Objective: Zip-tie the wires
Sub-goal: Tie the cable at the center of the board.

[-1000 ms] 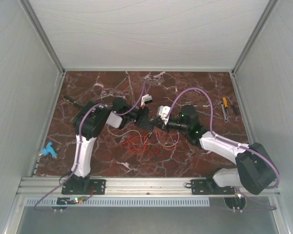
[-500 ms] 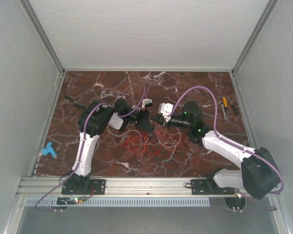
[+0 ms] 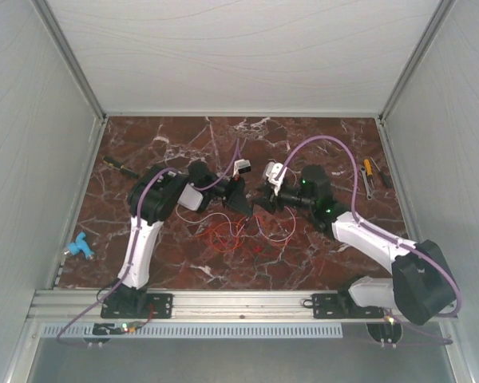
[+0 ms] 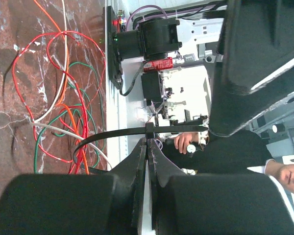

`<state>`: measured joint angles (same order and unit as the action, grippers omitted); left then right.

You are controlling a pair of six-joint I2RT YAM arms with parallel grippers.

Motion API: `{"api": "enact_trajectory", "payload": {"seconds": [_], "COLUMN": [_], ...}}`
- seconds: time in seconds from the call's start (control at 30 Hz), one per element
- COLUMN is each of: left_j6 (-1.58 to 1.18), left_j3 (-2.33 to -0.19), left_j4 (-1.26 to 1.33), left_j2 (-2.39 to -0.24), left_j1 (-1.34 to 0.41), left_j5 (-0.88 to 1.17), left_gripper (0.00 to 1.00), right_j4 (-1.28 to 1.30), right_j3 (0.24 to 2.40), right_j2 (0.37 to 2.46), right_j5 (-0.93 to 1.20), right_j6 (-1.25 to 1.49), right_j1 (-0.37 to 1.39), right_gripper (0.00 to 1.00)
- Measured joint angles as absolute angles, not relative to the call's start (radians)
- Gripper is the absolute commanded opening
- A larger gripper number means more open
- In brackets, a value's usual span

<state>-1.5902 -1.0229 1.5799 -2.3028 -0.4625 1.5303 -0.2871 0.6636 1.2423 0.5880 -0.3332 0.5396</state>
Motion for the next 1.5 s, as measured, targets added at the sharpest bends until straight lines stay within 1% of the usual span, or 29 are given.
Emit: {"api": "enact_trajectory", "payload": {"seconds": [0.37,0.53,0.7,0.87,1.0,1.03,1.07,1.5], "left_j6": [-1.593,-1.594,-1.594,-1.598,-1.601,-1.601,-1.601,-1.612], "left_j3": [-1.034,-1.044,-1.050,-1.056,-1.066,-1.066,-1.066,-1.066], "left_j4": [1.579,1.580,1.580,1.579,1.579,1.579,1.579,1.580], "left_j2": [-2.302,-2.302,-2.302,-2.303,-2.303,-2.303,-2.303,-2.303], "left_j1": [-0.471,-0.471,-0.471,-0.470,-0.469,-0.469,-0.469,-0.464], "left_j5": [1.530,1.530,1.531,1.537,1.541,1.542,1.542,1.534], "left_gripper": [0.00,0.00,0.00,0.00,0.00,0.00,0.00,0.00], "right_j4": [-0.345,-0.345,-0.344,-0.345,-0.349,-0.350,-0.353,-0.358], "right_j3": [0.671,0.671,0.673,0.675,0.675,0.675,0.675,0.675], "right_j2": [1.377,1.380,1.392,1.399,1.407,1.409,1.411,1.390], "right_j5": [0.653,0.668,0.679,0.684,0.686,0.685,0.685,0.697], "right_j6": [-0.270,-0.273,-0.275,-0.276,-0.279,-0.279,-0.279,-0.293], "right_j1": [0.514,0.513,0.509,0.507,0.505,0.505,0.505,0.504], "right_gripper": [0.33,0.26,0.25,0.10,0.10,0.06,0.00,0.00]}}
